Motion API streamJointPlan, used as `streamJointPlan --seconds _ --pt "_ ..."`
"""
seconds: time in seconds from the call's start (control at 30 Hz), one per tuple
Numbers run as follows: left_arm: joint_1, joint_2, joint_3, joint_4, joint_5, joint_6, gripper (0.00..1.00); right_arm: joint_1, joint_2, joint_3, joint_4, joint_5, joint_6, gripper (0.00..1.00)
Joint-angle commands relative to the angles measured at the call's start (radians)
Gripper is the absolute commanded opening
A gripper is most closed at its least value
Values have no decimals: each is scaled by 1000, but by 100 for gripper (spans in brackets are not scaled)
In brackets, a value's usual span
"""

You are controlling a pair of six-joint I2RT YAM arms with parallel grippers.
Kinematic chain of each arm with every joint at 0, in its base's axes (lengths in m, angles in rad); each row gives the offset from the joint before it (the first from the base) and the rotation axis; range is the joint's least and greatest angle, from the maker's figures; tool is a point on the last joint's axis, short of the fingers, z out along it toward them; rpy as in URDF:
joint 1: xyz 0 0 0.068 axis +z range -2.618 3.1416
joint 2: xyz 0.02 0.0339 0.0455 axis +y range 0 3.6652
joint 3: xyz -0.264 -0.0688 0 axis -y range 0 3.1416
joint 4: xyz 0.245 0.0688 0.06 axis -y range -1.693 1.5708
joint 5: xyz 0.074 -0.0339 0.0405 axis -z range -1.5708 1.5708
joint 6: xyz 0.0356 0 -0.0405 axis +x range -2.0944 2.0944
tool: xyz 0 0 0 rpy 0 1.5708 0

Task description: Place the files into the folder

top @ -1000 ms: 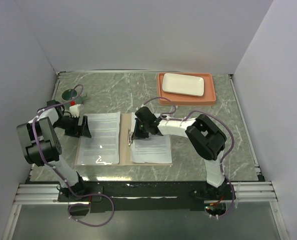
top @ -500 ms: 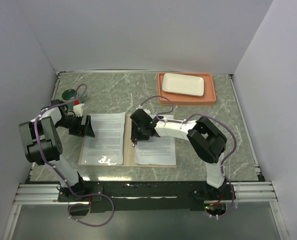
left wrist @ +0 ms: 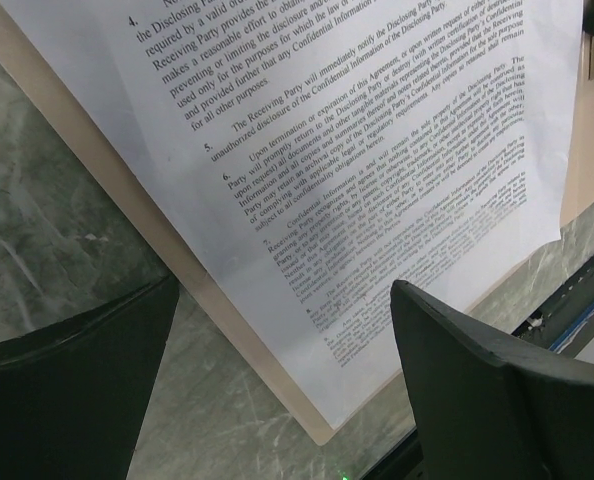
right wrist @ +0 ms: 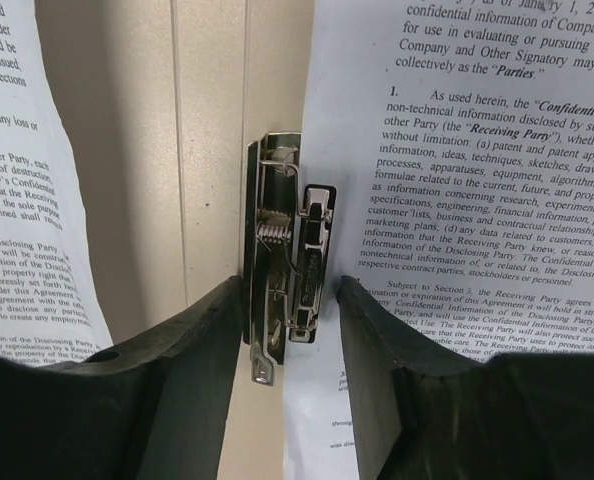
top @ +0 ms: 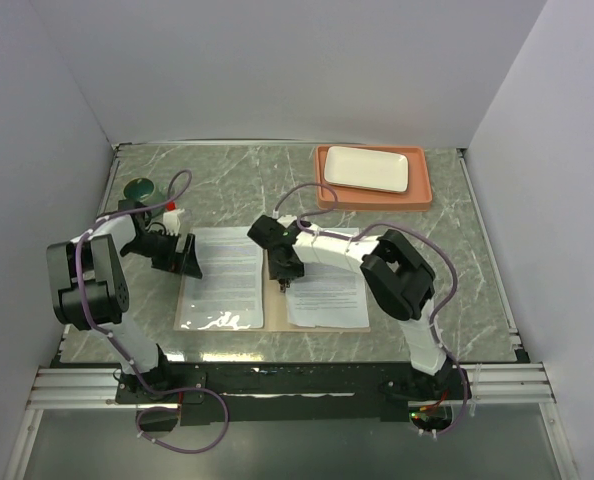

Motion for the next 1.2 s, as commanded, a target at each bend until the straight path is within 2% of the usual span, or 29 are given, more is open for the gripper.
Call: streamJointPlan --seconds 0.0,0.23,0.57,0.73,1.0,1.17 --pt "-6 -34 -37 -33 8 60 96 9 48 56 -146 83 -2 48" --pt "-6 -42 -60 -24 0 74 96 10 86 128 -196 93 -6 44" --pt "-7 -66 -73 -25 -9 76 96 12 117 124 -197 84 -8 34" --pt "17 -86 -39 -41 -26 67 96 4 69 -32 -95 54 20 21" --pt "83 -54 -11 -21 -58 48 96 -31 -12 -247 85 -51 47 5" --pt "85 -26 -13 -24 -16 48 96 -62 -38 -344 200 -126 57 2"
